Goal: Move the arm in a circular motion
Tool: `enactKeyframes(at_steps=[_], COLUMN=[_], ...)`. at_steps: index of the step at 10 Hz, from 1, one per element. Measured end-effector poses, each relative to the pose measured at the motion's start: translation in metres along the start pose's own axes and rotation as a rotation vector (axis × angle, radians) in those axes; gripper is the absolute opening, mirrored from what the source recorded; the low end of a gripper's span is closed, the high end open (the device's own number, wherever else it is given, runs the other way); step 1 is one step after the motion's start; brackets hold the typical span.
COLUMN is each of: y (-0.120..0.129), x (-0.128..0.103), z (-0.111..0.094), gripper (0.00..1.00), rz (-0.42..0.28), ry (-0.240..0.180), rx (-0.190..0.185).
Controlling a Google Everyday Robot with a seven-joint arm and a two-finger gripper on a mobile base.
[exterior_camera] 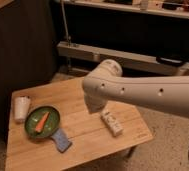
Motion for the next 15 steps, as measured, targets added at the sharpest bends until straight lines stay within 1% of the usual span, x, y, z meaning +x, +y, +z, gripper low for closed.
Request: enactKeyframes(at_steps=[2, 4, 5, 6, 7, 8, 10, 11, 12, 13, 14, 15], y=[-0.029, -0.051, -0.069, -0.082, -0.1, -0.118, -0.143, -0.158, -0.171, -0.182, -0.189, -0.2], x=[-0.057, -0.1, -0.126, -0.14, -0.153, -0.163, -0.155, -0.146, -0.126, -0.1, -0.084, -0.055], z=[0.006, 0.012, 0.017, 0.022, 0.031, 0.041, 0.058, 0.067, 0.076, 0.085, 0.091, 0.1], gripper=[0.0, 0.0, 0.0, 0.0, 0.0, 0.0, 0.0, 0.0, 0.0, 0.0, 0.0, 0.0], rz=[-0.097, -0.177, -0.227, -0.254, -0.284, -0.296, -0.299, -0.297, -0.287, -0.273, -0.262, -0.238], ry=[-0.093, -0.163, -0.2, -0.217, -0.221, -0.223, -0.2, -0.19, -0.171, -0.145, -0.13, -0.099], rx=[-0.007, -0.017, -0.027, -0.035, -0.04, -0.044, -0.045, -0.046, -0.05, -0.055, -0.057, -0.064])
